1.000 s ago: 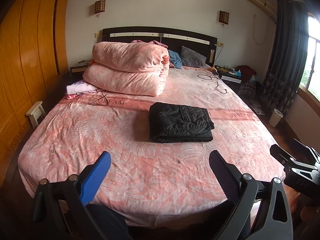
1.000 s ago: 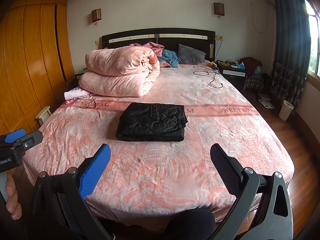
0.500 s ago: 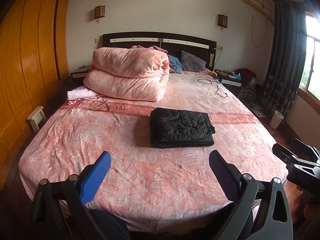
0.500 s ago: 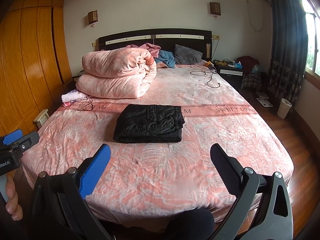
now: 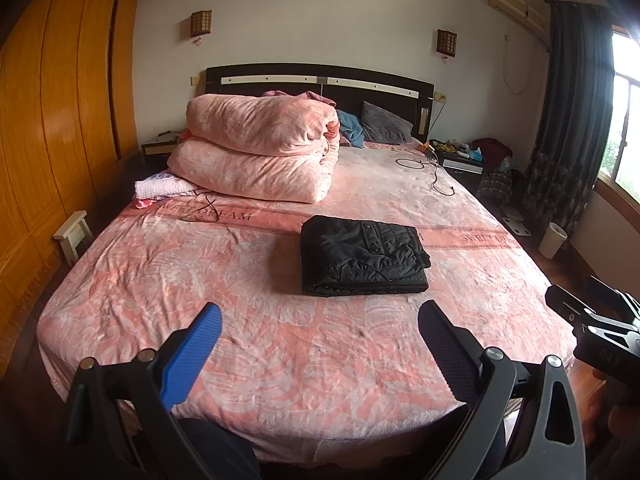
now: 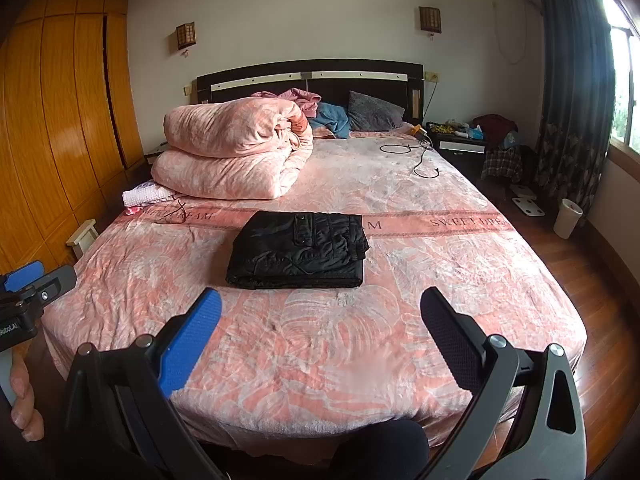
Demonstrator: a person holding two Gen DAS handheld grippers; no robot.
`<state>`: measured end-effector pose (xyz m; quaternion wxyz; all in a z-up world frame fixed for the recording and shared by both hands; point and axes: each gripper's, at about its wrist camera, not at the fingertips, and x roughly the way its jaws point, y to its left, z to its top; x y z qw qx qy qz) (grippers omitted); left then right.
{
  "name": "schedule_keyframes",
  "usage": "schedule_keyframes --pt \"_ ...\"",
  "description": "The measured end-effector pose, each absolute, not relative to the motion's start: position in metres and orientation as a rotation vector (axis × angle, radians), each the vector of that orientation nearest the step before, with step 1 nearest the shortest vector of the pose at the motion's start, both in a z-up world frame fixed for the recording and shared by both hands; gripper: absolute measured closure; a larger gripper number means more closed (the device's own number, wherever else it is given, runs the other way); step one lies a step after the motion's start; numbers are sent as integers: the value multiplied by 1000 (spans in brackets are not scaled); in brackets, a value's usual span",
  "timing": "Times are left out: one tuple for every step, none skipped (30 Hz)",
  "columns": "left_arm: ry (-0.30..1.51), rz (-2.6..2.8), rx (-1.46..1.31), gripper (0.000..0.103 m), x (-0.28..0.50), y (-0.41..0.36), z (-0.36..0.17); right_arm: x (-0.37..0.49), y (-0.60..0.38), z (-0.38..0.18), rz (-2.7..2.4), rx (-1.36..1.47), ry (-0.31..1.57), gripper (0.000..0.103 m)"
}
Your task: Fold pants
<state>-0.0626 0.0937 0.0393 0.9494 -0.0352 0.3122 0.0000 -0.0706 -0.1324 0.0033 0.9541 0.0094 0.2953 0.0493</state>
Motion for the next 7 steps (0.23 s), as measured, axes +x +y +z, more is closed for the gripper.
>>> schedule_keyframes --pt "633 9 -73 4 -63 95 40 -71 -133 4 100 20 599 3" --pt "631 14 -76 4 -64 96 41 -71 -132 4 99 20 599 3" --pt "629 15 -78 4 -64 96 42 -70 -132 4 99 20 599 3" --pt "628 15 -78 4 -64 96 43 -70 -132 3 99 21 599 3" --pt "627 17 -78 4 -65 96 44 -70 -132 4 100 21 599 3" --pt "625 19 -75 4 -65 96 44 -70 -132 3 100 20 599 3" --pt "625 19 -72 4 -65 94 45 -71 -132 3 100 20 598 3"
